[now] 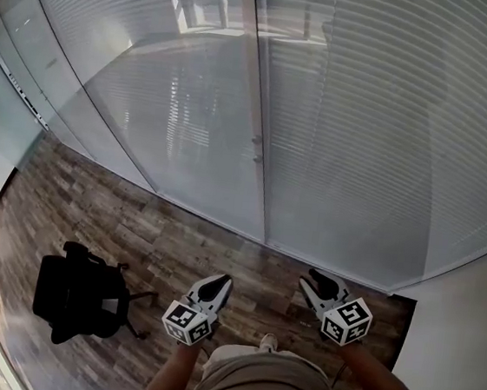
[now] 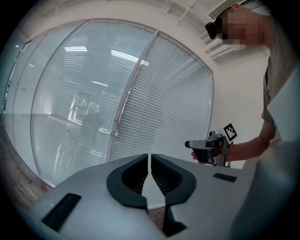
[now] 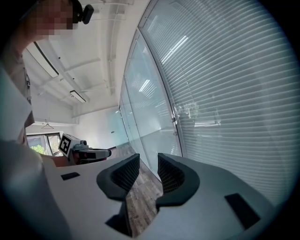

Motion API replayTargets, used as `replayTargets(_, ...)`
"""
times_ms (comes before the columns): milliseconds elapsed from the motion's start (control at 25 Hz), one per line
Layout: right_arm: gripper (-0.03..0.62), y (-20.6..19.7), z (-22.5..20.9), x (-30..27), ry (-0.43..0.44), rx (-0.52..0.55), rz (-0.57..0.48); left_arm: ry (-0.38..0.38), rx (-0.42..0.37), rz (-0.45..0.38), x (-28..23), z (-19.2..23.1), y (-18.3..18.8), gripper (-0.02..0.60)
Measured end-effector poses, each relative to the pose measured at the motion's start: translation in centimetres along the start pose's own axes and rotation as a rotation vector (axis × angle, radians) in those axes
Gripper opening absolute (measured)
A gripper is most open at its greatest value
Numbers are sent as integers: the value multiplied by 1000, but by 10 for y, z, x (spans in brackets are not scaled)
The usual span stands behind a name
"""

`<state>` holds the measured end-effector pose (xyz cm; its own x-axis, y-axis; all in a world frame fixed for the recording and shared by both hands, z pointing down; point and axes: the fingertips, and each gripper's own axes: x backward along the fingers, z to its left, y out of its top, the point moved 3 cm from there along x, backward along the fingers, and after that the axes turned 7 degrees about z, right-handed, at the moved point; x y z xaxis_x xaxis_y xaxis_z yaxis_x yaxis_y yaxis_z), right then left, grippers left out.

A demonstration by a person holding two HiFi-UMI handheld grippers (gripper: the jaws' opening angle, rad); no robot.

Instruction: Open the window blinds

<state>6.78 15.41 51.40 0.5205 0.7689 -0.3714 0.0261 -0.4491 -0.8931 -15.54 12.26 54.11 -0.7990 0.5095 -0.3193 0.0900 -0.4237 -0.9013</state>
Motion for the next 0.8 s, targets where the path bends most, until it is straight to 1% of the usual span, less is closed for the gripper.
replayTargets(240, 127, -5, -15, 1, -4, -1, -20, -21, -53, -11, -17, -11, 2, 15)
replayTargets(400, 126, -7, -20, 3, -21, -13, -30, -36, -26, -47, -19, -15, 9, 15)
replayTargets(560, 126, -8, -22, 7, -9, -35, -42, -16, -24, -52, -20, -11, 14, 15)
replayTargets(640, 126, -9, -25, 5, -1, -43, -38, -13, -5, -60, -22, -5, 16, 15)
replayTargets(800, 127, -10, -28, -2, -21, -13, -30, -18, 36, -69, -28, 11, 18, 15)
